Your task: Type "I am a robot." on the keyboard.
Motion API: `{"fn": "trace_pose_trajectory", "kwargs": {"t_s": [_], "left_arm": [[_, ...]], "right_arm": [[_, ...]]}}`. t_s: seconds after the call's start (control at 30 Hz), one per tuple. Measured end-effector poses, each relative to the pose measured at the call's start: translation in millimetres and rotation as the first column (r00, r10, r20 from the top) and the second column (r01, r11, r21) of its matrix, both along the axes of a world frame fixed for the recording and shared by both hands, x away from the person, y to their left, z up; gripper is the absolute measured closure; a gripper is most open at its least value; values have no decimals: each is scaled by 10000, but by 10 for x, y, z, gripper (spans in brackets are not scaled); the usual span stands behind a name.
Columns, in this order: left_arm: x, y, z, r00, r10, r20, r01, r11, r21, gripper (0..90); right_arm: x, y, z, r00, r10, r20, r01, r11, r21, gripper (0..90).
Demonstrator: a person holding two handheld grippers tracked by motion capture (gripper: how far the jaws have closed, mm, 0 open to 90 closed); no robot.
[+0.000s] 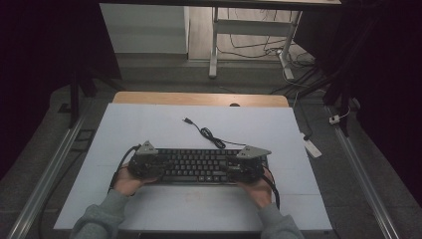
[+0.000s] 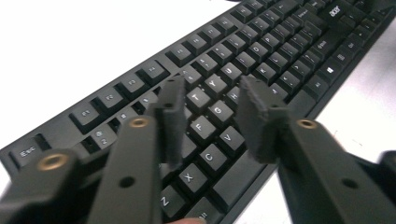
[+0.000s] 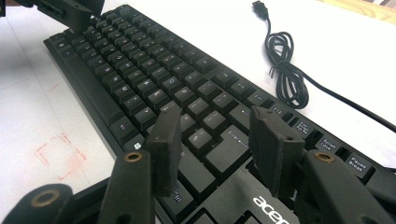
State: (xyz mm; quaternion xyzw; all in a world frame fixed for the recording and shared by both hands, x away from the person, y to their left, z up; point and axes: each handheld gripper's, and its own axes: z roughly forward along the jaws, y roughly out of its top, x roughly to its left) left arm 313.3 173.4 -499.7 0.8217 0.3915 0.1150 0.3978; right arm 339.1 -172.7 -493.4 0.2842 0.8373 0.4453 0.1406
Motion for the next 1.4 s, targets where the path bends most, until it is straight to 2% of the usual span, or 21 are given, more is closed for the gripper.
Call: {"fn": "trace_pose_trajectory", "kwargs": {"t_s": [0.27, 0.9, 1.4], "left_arm": [[-3, -76, -17, 9995, -301, -96, 301, 9995, 51, 888], [22, -343, -155, 9963, -750, -418, 773, 9955, 556, 891], [31, -380, -204, 9956, -780, -528, 819, 9937, 760, 891]], "right_arm": [[2, 6, -9, 10000, 55, -21, -55, 10000, -36, 542], [1, 21, -28, 10000, 59, -39, -60, 9999, -86, 540], [2, 19, -29, 10000, 50, -29, -50, 9999, -97, 539]]}}
